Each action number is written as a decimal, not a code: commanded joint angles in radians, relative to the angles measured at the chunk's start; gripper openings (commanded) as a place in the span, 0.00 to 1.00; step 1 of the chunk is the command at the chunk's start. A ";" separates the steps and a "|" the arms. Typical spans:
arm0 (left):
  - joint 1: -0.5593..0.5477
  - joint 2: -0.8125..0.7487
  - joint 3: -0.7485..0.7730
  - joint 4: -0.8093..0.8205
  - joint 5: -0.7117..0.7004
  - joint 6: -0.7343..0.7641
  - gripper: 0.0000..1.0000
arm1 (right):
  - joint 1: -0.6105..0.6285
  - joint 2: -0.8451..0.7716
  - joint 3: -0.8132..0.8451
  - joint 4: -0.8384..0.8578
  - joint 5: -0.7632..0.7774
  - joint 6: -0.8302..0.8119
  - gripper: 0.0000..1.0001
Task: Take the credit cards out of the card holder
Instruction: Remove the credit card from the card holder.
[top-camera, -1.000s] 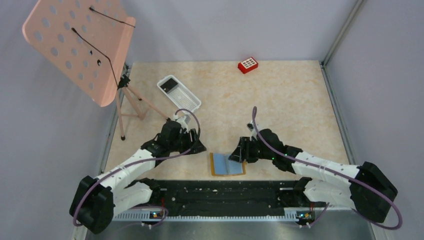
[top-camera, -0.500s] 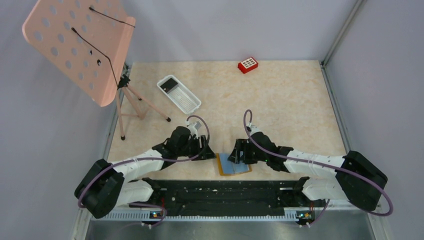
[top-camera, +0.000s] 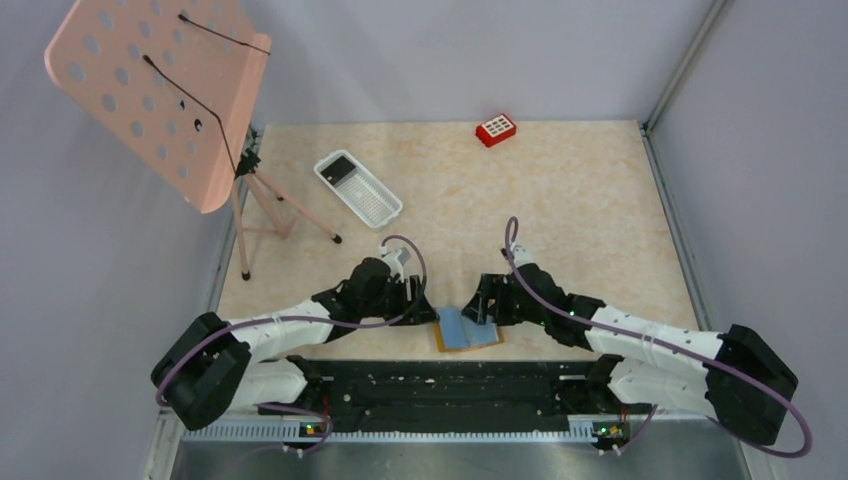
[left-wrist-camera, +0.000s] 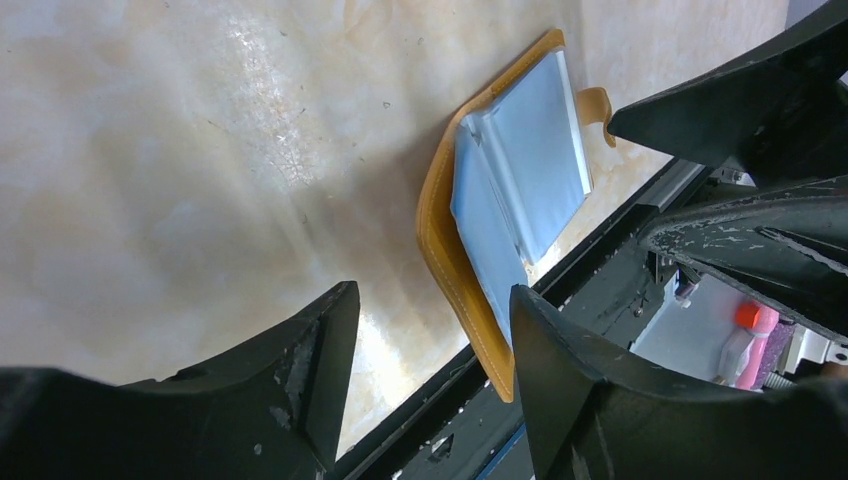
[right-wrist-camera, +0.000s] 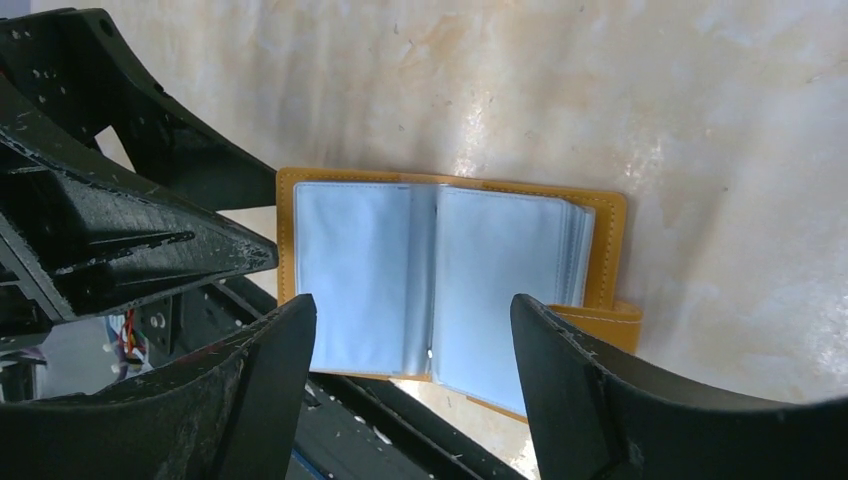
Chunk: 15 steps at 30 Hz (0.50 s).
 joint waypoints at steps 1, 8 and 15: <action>-0.025 0.015 0.012 0.069 -0.040 -0.021 0.62 | 0.012 -0.021 0.021 -0.051 0.051 -0.026 0.72; -0.054 0.081 0.012 0.102 -0.073 -0.033 0.52 | 0.011 0.019 -0.021 -0.002 0.037 -0.013 0.69; -0.059 0.088 0.012 0.105 -0.076 -0.033 0.33 | 0.011 0.064 -0.022 0.002 0.034 -0.020 0.67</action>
